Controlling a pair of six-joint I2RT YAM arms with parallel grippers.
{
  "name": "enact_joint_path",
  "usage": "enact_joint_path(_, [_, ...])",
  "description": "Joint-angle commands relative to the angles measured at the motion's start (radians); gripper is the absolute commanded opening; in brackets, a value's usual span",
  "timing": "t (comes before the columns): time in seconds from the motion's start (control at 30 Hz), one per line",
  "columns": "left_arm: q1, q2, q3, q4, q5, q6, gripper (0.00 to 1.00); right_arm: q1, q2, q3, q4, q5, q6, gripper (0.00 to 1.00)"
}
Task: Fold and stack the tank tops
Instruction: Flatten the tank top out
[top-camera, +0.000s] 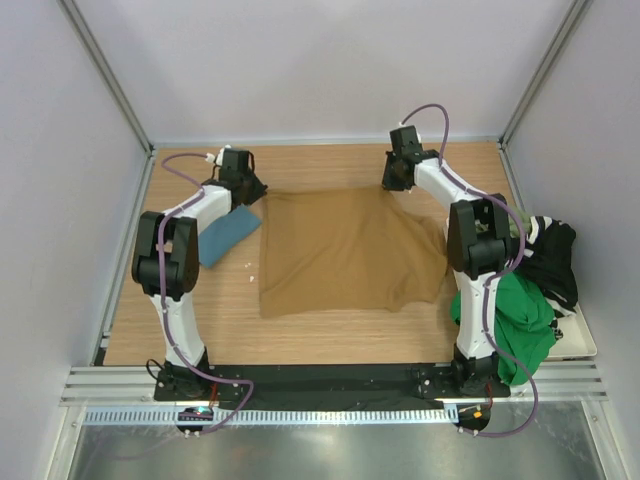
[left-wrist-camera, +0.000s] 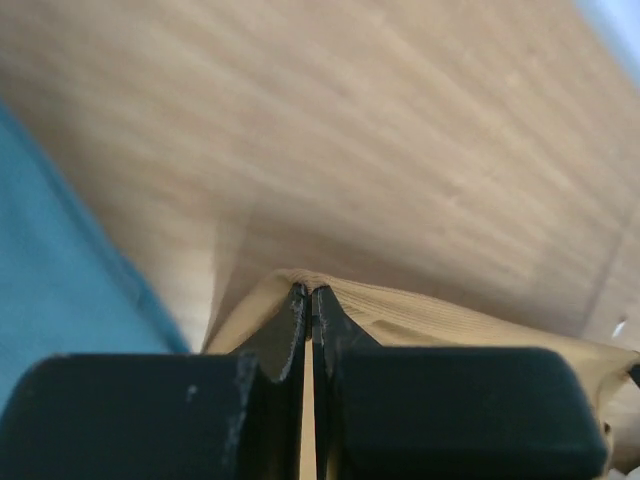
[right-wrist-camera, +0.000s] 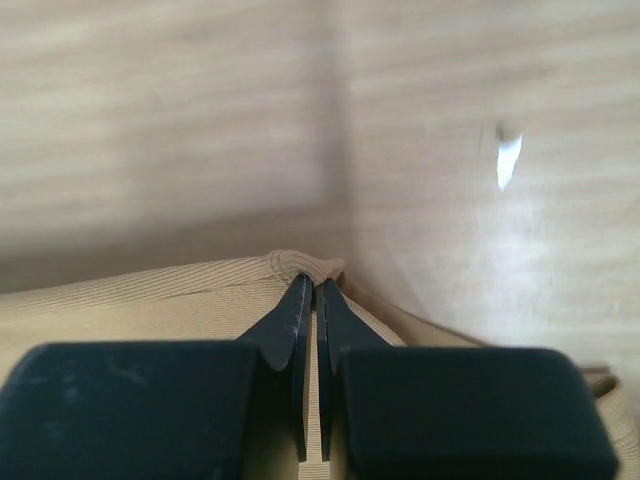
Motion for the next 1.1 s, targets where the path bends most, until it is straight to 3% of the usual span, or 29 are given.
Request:
enact_joint_path(0.0, [0.029, 0.04, 0.094, 0.055, -0.003, -0.01, 0.0, -0.022, 0.045, 0.161, 0.059, 0.096, -0.005, 0.03])
enact_joint_path(0.03, [0.031, 0.054, 0.111, 0.055, 0.002, -0.007, 0.0, -0.023, 0.062, 0.182, 0.061, 0.091, -0.012, 0.05])
enact_joint_path(0.07, [0.035, 0.087, 0.147, 0.053, 0.031, 0.007, 0.0, -0.026, 0.094, 0.219, 0.059, 0.083, -0.012, 0.24])
enact_joint_path(0.1, [0.036, 0.103, 0.171, 0.055, 0.054, 0.019, 0.17, -0.026, 0.105, 0.233, 0.061, 0.082, -0.013, 0.37])
enact_joint_path(0.2, [0.04, 0.144, 0.249, 0.012, 0.085, 0.031, 0.66, -0.029, 0.113, 0.235, 0.093, 0.065, -0.025, 0.57])
enact_joint_path(0.27, [0.042, 0.131, 0.254, -0.009, 0.077, 0.041, 0.72, -0.032, 0.105, 0.23, 0.093, 0.05, -0.022, 0.59])
enact_joint_path(0.4, [0.04, 0.051, 0.217, -0.068, 0.069, 0.07, 0.73, -0.034, 0.023, 0.138, 0.124, -0.005, -0.016, 0.58])
enact_joint_path(0.67, [0.006, -0.174, 0.08, -0.308, -0.13, 0.143, 0.69, -0.031, -0.24, -0.144, 0.17, -0.111, 0.042, 0.52])
enact_joint_path(0.9, [0.014, -0.13, 0.048, -0.361, -0.066, 0.131, 0.58, -0.011, -0.355, -0.351, 0.237, -0.11, 0.102, 0.42])
enact_joint_path(1.07, [0.048, -0.044, 0.069, -0.347, -0.032, 0.104, 0.56, -0.011, -0.321, -0.325, 0.21, -0.104, 0.088, 0.41])
